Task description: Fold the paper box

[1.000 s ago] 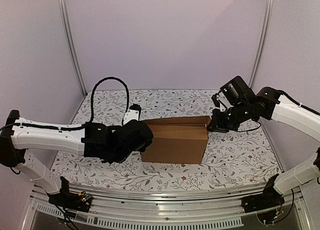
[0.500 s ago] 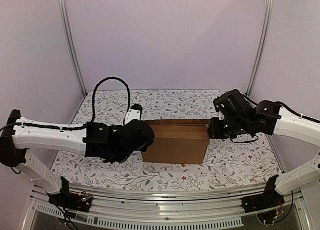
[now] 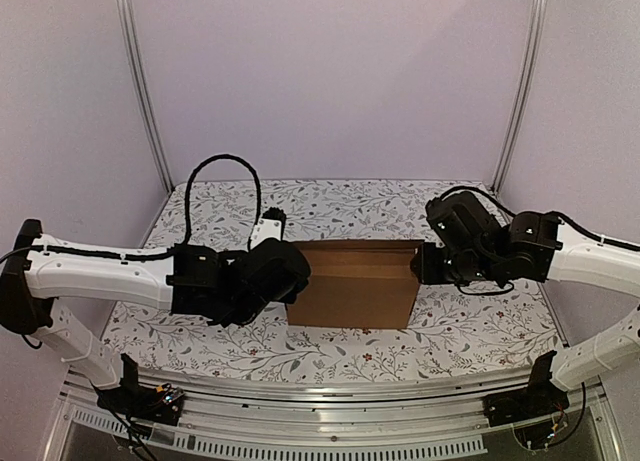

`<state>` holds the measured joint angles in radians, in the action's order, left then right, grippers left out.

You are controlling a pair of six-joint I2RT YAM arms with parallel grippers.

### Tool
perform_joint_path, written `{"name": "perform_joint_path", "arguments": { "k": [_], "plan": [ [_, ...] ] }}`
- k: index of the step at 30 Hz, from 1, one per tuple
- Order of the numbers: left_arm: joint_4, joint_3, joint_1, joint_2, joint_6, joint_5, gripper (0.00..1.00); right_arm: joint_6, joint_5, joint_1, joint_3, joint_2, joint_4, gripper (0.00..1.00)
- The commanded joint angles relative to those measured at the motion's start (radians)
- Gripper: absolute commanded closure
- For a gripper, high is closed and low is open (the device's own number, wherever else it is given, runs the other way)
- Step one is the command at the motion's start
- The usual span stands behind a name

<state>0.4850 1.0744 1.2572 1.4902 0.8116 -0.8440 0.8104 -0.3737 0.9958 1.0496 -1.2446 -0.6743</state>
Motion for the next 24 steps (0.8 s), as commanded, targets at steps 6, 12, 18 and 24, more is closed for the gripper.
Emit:
{"name": "perform_joint_path", "arguments": {
  "k": [6, 12, 18, 24],
  "plan": [
    [0.13, -0.037, 0.038, 0.084, 0.018, 0.209, 1.0, -0.11, -0.092, 0.008, 0.126, 0.042, -0.185, 0.68],
    [0.141, -0.029, 0.04, 0.09, 0.019, 0.208, 1.0, -0.182, -0.13, 0.007, 0.211, 0.041, -0.218, 0.66],
    [0.144, -0.026, 0.042, 0.094, 0.022, 0.206, 1.0, -0.251, -0.135, 0.007, 0.303, -0.005, -0.186, 0.71],
    [0.146, -0.022, 0.046, 0.101, 0.025, 0.213, 1.0, -0.32, -0.111, 0.007, 0.39, -0.094, -0.13, 1.0]
  ]
}}
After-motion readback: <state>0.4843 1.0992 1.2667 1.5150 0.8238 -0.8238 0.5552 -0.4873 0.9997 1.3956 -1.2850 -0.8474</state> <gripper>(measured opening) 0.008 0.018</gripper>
